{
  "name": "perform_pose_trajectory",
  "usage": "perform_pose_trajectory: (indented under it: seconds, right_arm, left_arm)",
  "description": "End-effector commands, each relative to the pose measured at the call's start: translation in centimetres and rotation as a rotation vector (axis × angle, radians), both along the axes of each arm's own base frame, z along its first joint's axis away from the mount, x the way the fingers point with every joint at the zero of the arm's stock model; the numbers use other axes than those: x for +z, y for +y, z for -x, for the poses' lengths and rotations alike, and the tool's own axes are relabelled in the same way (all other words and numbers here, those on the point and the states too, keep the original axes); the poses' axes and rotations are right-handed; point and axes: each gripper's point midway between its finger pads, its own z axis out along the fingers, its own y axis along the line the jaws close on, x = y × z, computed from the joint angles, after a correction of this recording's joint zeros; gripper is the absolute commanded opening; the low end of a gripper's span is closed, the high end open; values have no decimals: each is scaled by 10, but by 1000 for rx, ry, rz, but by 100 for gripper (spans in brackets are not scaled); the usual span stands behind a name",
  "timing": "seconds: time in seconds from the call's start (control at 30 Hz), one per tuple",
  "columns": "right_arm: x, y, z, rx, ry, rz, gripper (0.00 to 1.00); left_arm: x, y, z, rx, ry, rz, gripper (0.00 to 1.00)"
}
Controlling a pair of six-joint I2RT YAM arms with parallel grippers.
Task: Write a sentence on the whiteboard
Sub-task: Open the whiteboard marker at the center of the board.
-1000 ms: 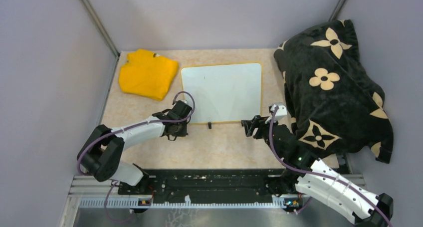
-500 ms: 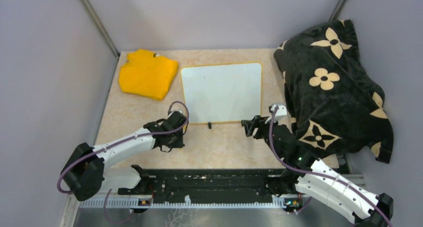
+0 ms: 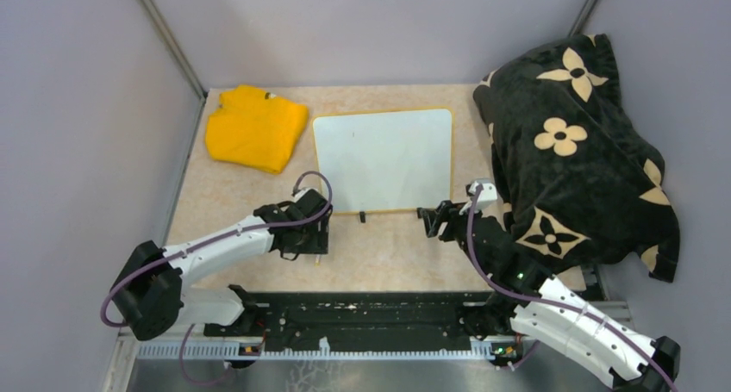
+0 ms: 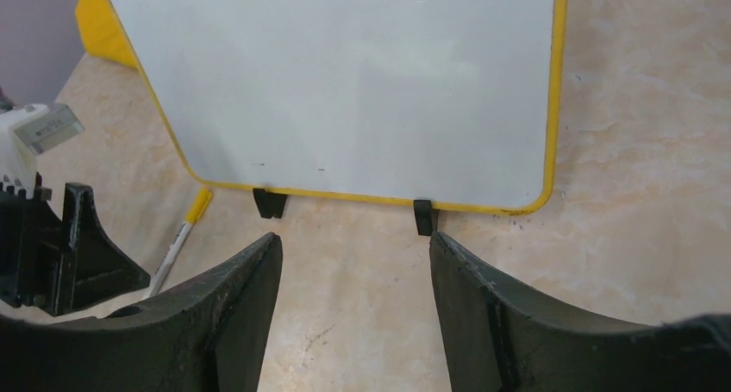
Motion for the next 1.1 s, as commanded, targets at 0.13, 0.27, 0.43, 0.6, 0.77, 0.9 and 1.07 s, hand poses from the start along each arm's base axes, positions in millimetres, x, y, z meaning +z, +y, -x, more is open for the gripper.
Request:
perform_pose_trajectory:
  seconds: [0.13, 0.27, 0.43, 0.6, 0.77, 0.9, 1.07]
  right_arm:
    - [12, -1, -1, -14, -27, -28, 63]
    - [15, -2, 0, -14, -28, -27, 63]
    - [17, -2, 0, -13, -27, -25, 63]
    - [16, -2, 0, -16, -23, -23, 62]
    - [17, -2, 0, -16, -21, -25, 61]
    - [16, -3, 1, -17, -17, -28, 61]
    - [20, 0, 2, -4, -24, -50, 65]
  left_arm:
    - [35, -23, -42, -122, -110, -48, 89]
    - [23, -32, -46, -169, -79, -59, 85]
    - [13, -33, -54, -167, -89, -82, 76]
    - [6, -37, -60, -186, -70, -82, 71]
    - [-4, -35, -64, -176, -46, -74, 70]
    - [-7, -34, -65, -172, -41, -50, 68]
    - [-9, -36, -66, -175, -33, -17, 67]
